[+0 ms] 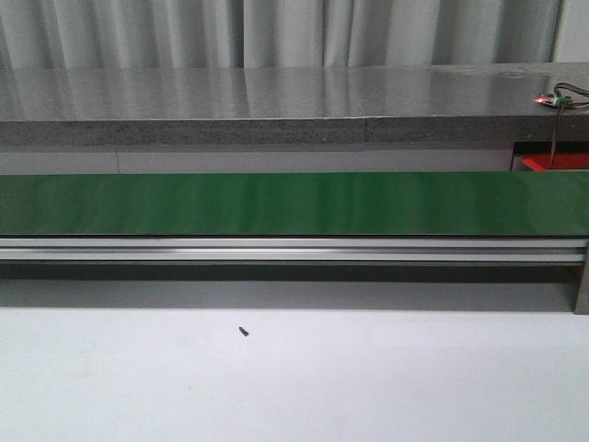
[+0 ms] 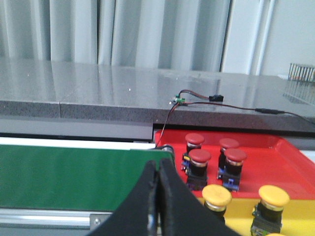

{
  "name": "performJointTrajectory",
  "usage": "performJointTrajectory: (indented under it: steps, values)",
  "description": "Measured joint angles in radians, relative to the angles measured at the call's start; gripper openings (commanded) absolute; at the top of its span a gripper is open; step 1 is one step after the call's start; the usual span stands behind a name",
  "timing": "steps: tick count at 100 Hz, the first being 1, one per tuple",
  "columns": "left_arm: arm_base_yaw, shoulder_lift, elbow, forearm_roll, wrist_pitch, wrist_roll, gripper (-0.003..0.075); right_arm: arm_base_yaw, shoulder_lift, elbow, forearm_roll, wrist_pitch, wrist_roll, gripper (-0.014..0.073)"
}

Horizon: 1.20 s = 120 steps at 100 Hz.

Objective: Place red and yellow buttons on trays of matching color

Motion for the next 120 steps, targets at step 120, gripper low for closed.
performJointTrajectory:
  steps: [120]
  values:
    - [0.000,-0.002,0.000,0.000,0.000,0.000,-0.0020,0.021,-0.007,0.002,0.014,0.038,0.011,-0.0066]
